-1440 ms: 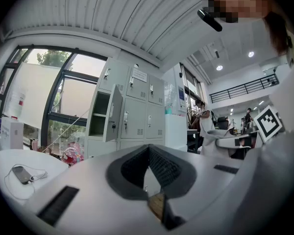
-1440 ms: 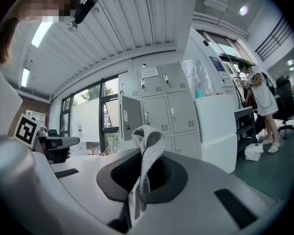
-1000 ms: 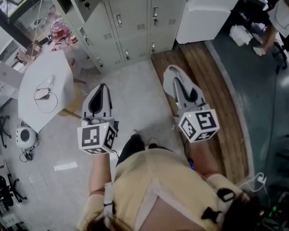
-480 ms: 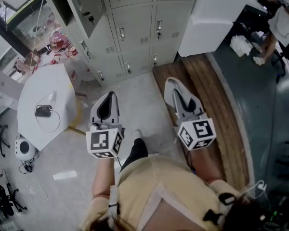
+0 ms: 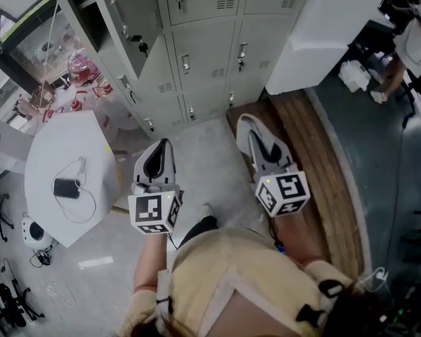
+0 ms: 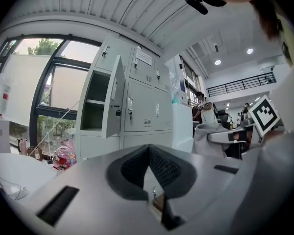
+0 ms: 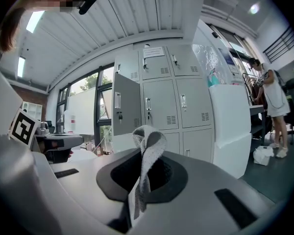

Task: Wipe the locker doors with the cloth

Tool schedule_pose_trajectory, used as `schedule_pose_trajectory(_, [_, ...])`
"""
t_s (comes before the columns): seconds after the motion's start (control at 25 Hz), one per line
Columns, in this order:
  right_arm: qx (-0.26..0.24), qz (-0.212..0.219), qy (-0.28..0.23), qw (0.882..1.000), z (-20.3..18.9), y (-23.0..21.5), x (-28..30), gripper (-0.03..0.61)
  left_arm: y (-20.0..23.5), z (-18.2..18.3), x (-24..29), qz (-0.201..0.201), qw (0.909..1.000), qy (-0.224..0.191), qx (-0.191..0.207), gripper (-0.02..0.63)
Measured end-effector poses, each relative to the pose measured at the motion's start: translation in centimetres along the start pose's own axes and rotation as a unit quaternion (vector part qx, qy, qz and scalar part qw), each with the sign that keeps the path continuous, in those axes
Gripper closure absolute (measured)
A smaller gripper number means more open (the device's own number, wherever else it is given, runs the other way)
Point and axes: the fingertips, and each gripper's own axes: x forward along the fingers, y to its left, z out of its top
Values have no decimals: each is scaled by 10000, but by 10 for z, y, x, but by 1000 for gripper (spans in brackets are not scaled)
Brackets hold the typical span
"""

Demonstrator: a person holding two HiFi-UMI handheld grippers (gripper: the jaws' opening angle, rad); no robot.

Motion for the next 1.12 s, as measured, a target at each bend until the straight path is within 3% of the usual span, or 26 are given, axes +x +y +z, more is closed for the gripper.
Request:
schedule_pose_trajectory(0.24, [4, -82, 45, 10000, -2, 7, 50, 569, 23, -5, 22, -161, 9997, 69, 165, 612])
schedule_pose_trajectory(0.48, [14, 22, 26, 10000, -2, 10, 93, 569, 35, -14, 41, -172, 9998, 117, 10, 612])
schedule_pose_trajectory(1.12, [-60, 857, 42, 9963, 4, -37, 233, 569, 54, -16, 148, 568, 9980, -50, -255, 612])
